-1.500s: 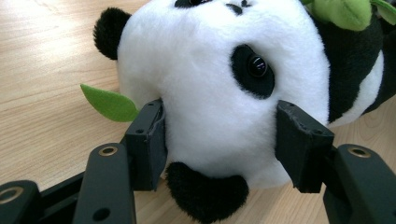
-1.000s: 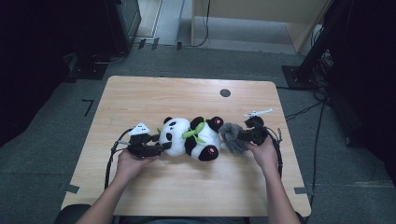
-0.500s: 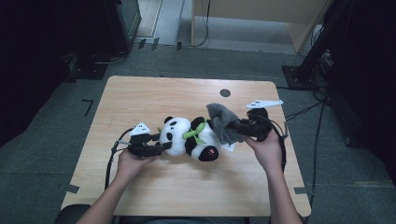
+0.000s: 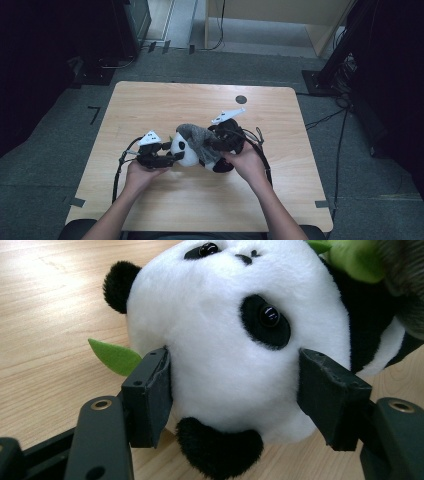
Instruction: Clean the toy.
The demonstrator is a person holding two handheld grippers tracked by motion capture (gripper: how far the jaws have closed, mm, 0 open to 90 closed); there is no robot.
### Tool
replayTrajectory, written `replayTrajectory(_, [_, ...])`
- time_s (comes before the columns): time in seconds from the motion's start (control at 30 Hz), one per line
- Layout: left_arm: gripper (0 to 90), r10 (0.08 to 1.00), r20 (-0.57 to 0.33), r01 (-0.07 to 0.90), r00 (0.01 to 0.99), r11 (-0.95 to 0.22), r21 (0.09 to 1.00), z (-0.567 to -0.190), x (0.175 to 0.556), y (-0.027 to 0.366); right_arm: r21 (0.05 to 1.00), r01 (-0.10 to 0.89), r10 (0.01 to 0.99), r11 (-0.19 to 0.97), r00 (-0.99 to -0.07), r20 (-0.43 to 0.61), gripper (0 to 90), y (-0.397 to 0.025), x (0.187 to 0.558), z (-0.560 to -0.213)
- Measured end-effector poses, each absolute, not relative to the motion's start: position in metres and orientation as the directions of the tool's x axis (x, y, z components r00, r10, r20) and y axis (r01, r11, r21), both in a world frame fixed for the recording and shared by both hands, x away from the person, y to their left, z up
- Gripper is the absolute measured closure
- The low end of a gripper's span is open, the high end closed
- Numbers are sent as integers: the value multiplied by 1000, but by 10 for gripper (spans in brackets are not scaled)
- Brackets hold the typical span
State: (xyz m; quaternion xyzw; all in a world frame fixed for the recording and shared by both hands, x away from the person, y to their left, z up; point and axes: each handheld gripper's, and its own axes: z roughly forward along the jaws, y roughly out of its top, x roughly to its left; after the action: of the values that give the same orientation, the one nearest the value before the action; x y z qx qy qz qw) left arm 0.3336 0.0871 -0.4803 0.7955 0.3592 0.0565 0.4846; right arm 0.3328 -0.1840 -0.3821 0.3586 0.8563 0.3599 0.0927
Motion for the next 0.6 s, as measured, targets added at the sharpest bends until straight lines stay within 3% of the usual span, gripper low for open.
replayTrajectory(0.2, [136,593,-307,534,745,-254,806,-480,330,87,693,546,699,470,-710,86,750,-189,347,-391])
replayTrajectory(0.6, [35,596,-262,489,759,-256,834,-497,338,75,692,586,696,422,-698,168,735,-198,376,-397])
